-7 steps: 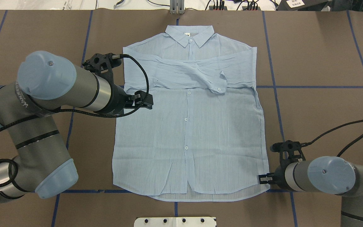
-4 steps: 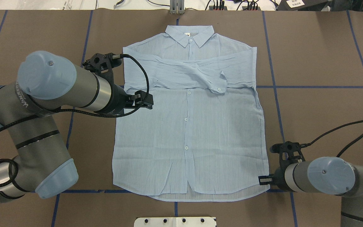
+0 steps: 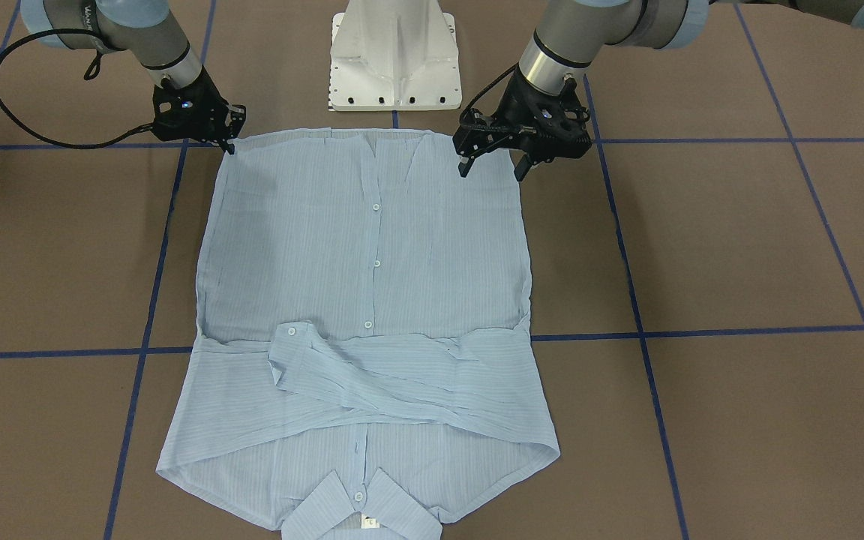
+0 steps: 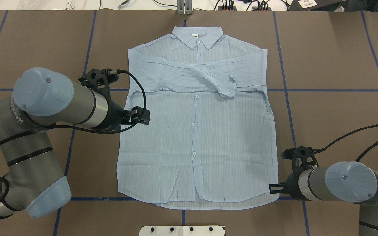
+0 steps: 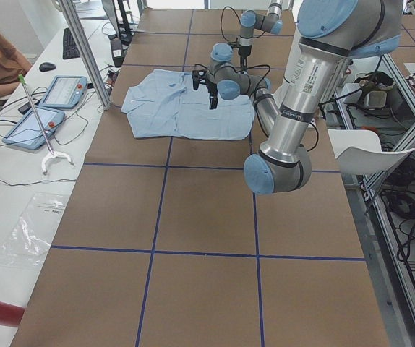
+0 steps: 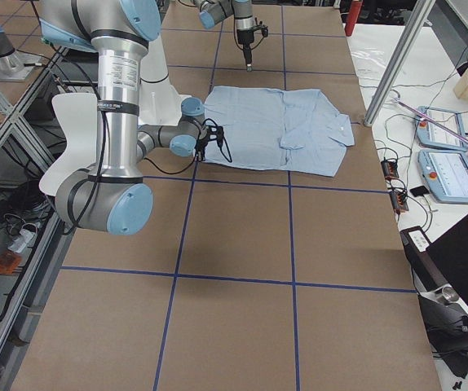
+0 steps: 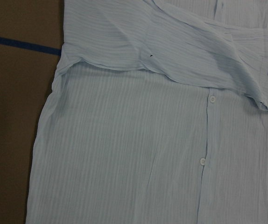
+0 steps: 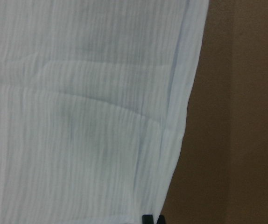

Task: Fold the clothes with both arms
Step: 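Move both grippers to the shirt hem corners nearest the robot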

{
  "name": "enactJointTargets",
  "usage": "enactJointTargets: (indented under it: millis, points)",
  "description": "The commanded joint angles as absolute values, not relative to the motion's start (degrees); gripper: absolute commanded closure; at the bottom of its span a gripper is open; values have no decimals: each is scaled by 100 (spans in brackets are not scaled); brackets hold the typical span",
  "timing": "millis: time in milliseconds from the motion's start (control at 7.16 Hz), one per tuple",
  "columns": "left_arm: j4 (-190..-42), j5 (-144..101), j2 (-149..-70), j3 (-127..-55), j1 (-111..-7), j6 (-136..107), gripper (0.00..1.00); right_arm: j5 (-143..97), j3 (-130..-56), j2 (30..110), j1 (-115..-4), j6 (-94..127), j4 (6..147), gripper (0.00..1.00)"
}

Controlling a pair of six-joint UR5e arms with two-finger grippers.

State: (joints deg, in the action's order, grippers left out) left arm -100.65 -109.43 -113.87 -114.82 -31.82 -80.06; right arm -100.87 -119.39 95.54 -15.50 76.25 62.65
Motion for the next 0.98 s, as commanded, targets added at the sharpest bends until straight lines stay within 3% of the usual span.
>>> enactJointTargets:
  millis: [0, 279, 559, 838]
  points:
    - [-9096, -10908, -11119, -11914, -2701, -8120, 3, -10186, -12102, 9554, -1573, 7638, 6223, 100]
    - [-8894, -10602, -10917, -11779, -2208, -8244, 6, -10169, -12103, 9493, -1573, 7638, 6214, 100]
    - [-9375, -10485, -10916, -11077, -2127, -8279, 6, -10169, -12103, 9466, -1564, 7638, 6205, 100]
    - [-9422, -10485, -10916, -10943, -1883, -8524, 14, -10169, -12103, 9466, -1573, 7638, 6205, 100]
